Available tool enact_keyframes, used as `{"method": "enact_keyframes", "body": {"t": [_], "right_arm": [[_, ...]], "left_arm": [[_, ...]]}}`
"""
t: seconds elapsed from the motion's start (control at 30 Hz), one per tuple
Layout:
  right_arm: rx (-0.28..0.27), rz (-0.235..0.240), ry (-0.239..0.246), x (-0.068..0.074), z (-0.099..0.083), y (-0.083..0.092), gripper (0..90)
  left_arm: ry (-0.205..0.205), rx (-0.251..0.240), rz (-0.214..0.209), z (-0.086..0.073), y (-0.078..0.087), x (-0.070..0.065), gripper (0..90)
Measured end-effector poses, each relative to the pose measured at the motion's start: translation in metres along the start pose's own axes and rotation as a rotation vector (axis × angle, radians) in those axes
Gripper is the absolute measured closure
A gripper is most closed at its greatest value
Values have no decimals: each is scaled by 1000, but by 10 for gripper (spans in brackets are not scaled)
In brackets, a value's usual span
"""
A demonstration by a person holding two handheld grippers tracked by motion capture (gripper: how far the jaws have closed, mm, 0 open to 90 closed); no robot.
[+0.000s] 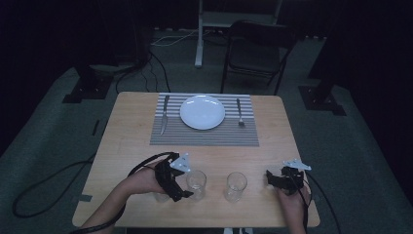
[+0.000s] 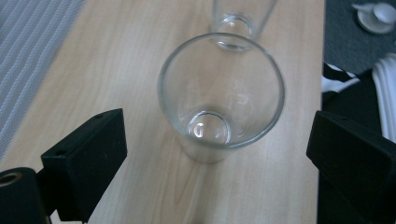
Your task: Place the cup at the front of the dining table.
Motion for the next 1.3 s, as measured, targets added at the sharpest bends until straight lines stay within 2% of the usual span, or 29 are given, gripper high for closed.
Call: {"method": "enact_keyframes", "body": {"t": [0.03, 0.1, 0.13, 0.17, 0.2, 0.33, 0.57, 0.6, 0.67, 0.7, 0.87, 0.9, 0.97, 1.0, 1.03, 1.1, 1.3], "right_arm": [[0, 0, 0, 0, 0, 0, 135], [0, 0, 0, 0, 0, 0, 135], [0, 0, 0, 0, 0, 0, 135], [0, 0, 0, 0, 0, 0, 136], [0, 0, 0, 0, 0, 0, 136], [0, 1, 1, 0, 0, 0, 137], [0, 1, 0, 0, 0, 0, 137], [0, 1, 1, 0, 0, 0, 137], [0, 1, 1, 0, 0, 0, 137], [0, 1, 1, 0, 0, 0, 138], [0, 1, 1, 0, 0, 0, 138], [0, 1, 1, 0, 0, 0, 138], [0, 1, 1, 0, 0, 0, 138], [0, 1, 1, 0, 0, 0, 138], [0, 1, 1, 0, 0, 0, 138], [0, 1, 1, 0, 0, 0, 138], [0, 1, 1, 0, 0, 0, 138]], "left_arm": [[-1, 8, -18, 1, -2, -1, 55], [-5, 19, -9, 4, -5, 0, 55], [-11, 28, -25, 6, -8, -1, 55], [-16, 34, -14, 7, -10, -1, 55], [-18, 44, -25, 8, -12, -1, 55], [-26, 73, -19, 12, -17, -1, 55], [-30, 120, -39, 17, -27, -1, 55], [-31, 124, -27, 17, -28, -1, 56], [-28, 139, -37, 16, -31, -1, 109], [-23, 150, -18, 16, -33, 0, 110], [-17, 202, 1, 14, -39, 1, 155], [-3, 211, 12, 14, -40, 2, 182], [18, 224, 3, 15, -40, 4, 233], [29, 227, 26, 16, -40, 5, 289], [28, 236, 49, 16, -41, 6, 290], [48, 232, 42, 17, -41, 8, 292], [62, 229, 54, 19, -43, 11, 295]]}}
Point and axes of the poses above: each handheld gripper's, and its own axes: y roughly backward along the jaws, z roughly out of its top, x roughly to its left, the point moved 4 cm from there along -y, roughly forward along the jaws, and after that the axes turned 5 degrees about -x, right-handed, at the moved point
